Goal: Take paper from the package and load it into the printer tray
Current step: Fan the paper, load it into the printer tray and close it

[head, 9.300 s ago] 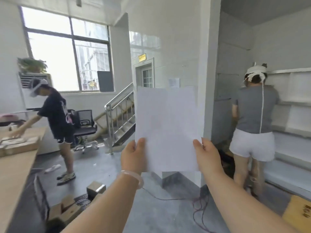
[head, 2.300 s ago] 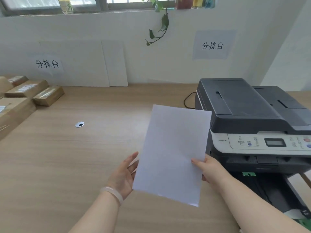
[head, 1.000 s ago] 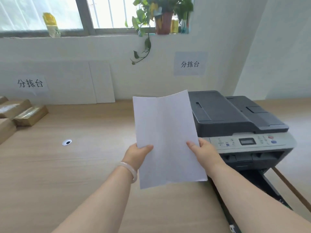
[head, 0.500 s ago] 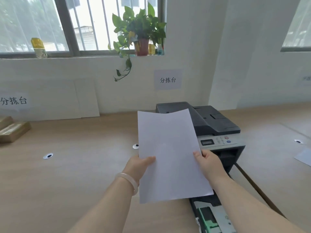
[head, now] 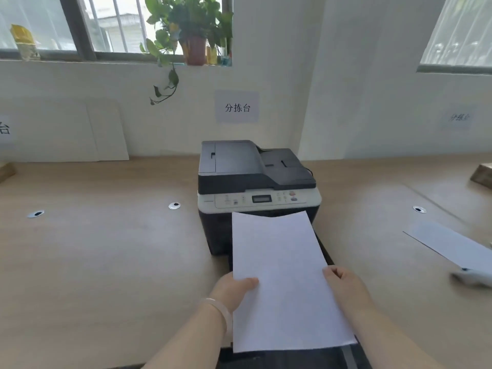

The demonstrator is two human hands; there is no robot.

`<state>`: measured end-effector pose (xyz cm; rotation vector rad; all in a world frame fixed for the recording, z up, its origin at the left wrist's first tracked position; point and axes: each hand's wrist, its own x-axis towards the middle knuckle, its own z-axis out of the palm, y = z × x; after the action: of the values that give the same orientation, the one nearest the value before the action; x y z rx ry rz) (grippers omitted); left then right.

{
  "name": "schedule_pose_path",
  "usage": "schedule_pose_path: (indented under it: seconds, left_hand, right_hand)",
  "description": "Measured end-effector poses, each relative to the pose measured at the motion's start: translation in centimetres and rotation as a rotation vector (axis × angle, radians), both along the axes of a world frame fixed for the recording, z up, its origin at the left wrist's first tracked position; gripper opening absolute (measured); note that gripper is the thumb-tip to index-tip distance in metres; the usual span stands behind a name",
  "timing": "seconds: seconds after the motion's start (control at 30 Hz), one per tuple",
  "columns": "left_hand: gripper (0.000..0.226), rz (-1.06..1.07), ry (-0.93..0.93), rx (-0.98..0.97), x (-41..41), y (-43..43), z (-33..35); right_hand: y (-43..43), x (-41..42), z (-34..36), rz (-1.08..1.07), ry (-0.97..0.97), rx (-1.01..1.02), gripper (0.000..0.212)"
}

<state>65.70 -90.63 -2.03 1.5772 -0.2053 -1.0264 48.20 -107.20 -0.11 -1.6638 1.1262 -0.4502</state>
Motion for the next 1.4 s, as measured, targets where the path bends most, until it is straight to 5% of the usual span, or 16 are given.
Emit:
schedule_pose_path:
  seconds: [0.23,0.47,0.77,1.4]
  left_hand:
    - [0.028,0.013,0.118,0.113,-0.9,-1.6,-4.6]
    - [0.022,0.078,-0.097,0.262,2.3,-4.4,-8.5]
    - [0.021,0.071,-0.102,0.346,5.7,-7.1,-11.4]
    - [0.026,0.195,-0.11,0.492,6.3,-11.1,-13.1]
  right_hand:
    - [-2.9,-0.1,-4.9,0.007,0.195,0.086,0.02]
    - [-5.5,3.4,-8.1,-0.001,0.323,0.153,0.021]
    - [-7.5,7.4,-10.8,-0.035,0.427,0.228,0.032]
    - [-10.7,10.8,-14.3,0.041,0.439,0.156,0.036]
